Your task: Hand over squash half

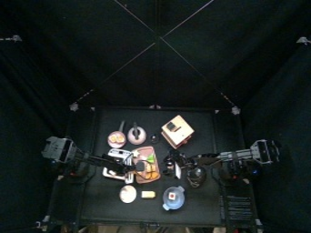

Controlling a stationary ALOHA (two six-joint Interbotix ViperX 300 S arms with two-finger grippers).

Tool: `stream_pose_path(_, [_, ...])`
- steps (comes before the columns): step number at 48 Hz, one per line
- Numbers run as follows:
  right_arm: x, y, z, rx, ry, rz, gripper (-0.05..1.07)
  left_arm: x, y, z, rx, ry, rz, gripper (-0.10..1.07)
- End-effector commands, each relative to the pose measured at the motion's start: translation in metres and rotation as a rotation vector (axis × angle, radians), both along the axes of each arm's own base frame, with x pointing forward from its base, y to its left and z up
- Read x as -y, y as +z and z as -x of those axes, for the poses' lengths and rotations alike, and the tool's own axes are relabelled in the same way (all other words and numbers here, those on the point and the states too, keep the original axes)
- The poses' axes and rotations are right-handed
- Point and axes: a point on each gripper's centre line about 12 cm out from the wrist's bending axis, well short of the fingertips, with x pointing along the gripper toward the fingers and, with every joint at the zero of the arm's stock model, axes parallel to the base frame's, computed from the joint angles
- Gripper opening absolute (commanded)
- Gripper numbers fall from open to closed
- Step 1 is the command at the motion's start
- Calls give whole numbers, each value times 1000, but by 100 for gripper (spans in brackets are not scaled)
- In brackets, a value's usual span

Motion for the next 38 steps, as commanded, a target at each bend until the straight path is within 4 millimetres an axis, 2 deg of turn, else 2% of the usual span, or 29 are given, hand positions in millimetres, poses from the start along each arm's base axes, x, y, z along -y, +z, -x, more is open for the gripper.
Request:
stream_pose_path(1, [0,11,1,36,3,-3,95,1,19,-4,61,-6,6,79])
stream_pose_path(18, [0,8,3,29,6,3,95,4,53,3,191,-21,35,79])
stream_pose_path(30, [2,11,2,43,12,15,95,8,88,5,431,-57,104,79])
stream_pose_path(38, [11,19,-2,67,8,50,95,7,100,4,557,-70,142,79])
